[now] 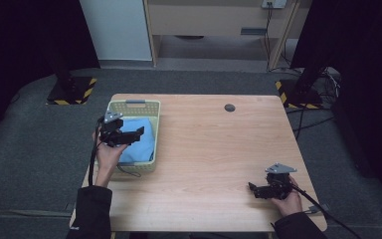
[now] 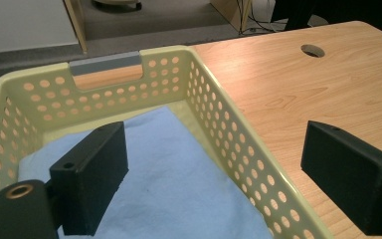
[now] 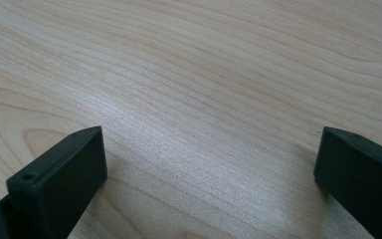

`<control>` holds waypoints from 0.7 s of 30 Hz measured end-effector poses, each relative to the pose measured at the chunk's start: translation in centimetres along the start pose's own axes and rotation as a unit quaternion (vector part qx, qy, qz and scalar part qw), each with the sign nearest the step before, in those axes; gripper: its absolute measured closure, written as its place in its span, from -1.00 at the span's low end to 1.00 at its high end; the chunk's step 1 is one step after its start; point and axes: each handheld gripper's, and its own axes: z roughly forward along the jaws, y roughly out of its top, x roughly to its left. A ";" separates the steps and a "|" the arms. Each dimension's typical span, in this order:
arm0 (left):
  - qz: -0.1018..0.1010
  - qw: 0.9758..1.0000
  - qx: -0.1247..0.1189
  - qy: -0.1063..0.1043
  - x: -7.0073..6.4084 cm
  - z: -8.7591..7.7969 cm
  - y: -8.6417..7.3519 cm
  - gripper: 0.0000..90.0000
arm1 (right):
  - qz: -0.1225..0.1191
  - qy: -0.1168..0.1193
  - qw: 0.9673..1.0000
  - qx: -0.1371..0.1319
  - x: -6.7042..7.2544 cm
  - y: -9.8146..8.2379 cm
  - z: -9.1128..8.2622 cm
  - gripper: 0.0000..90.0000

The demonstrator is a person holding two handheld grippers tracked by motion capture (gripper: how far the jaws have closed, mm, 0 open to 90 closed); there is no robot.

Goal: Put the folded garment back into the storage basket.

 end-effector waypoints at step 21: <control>0.049 0.998 0.001 -0.039 -4.8 0.9 0.1 -0.77 | 0.000 0.000 1.000 0.000 0.0 0.0 0.0 -1.00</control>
